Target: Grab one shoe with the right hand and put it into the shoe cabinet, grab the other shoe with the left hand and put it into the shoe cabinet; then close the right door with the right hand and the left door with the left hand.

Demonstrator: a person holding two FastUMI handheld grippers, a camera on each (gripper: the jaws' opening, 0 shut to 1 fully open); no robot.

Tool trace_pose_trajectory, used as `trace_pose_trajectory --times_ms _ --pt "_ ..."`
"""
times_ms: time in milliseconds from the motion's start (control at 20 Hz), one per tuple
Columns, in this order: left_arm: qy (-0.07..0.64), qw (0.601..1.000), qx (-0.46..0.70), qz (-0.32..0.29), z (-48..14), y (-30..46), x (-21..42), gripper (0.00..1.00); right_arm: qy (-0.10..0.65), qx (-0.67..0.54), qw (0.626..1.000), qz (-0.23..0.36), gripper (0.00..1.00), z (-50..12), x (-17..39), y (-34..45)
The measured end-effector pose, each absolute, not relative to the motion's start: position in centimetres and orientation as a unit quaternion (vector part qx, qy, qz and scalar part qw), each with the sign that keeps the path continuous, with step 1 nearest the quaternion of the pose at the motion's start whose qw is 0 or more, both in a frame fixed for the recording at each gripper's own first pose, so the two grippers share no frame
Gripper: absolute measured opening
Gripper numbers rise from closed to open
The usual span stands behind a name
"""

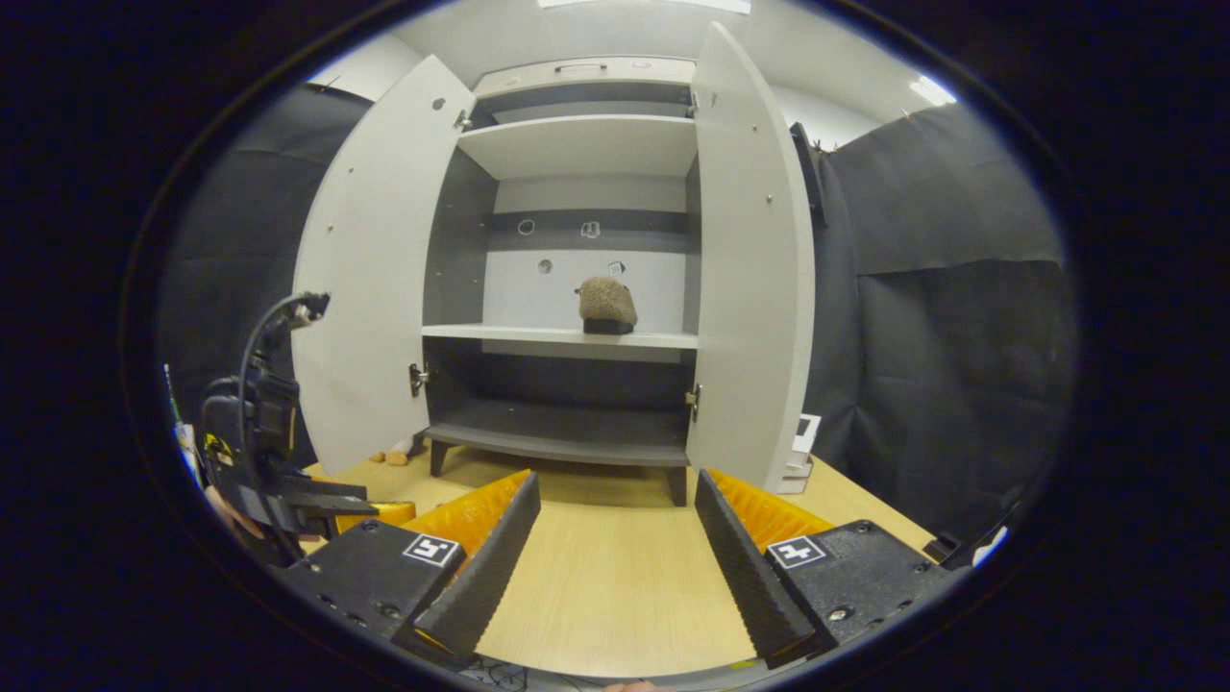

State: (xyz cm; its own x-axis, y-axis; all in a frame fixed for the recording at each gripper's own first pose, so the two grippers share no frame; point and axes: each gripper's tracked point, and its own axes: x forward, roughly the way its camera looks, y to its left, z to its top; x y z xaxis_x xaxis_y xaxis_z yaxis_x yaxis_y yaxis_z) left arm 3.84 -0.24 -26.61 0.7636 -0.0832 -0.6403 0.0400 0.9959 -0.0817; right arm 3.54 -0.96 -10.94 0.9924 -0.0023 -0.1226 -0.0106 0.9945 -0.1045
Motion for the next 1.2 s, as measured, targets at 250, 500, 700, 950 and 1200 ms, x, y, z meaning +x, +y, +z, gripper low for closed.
trace_pose_trajectory --times_ms 250,500,700,950,1200 --pt "0.387 0.922 -0.03 -0.01 -30.7 0.8 4.0 0.95 0.077 -0.057 0.995 -0.011 1.0 -11.4 4.2 -2.2" --pt "0.4 0.916 -0.041 0.004 -32.7 0.9 4.2 0.95 0.085 -0.063 0.994 -0.015 1.0 -11.6 5.2 -2.5" --pt "0.386 0.921 -0.055 0.005 -33.3 0.8 5.9 0.77 0.088 -0.067 0.994 -0.012 1.0 -11.7 5.8 -2.4" --pt "0.375 0.925 -0.058 0.007 -33.5 -0.6 6.5 0.33 0.091 -0.067 0.994 -0.007 1.0 -12.0 6.3 -2.1" --pt "0.371 0.927 -0.059 0.023 -33.5 -0.5 6.5 0.0 0.094 -0.062 0.994 -0.001 1.0 -12.3 6.5 -2.0"
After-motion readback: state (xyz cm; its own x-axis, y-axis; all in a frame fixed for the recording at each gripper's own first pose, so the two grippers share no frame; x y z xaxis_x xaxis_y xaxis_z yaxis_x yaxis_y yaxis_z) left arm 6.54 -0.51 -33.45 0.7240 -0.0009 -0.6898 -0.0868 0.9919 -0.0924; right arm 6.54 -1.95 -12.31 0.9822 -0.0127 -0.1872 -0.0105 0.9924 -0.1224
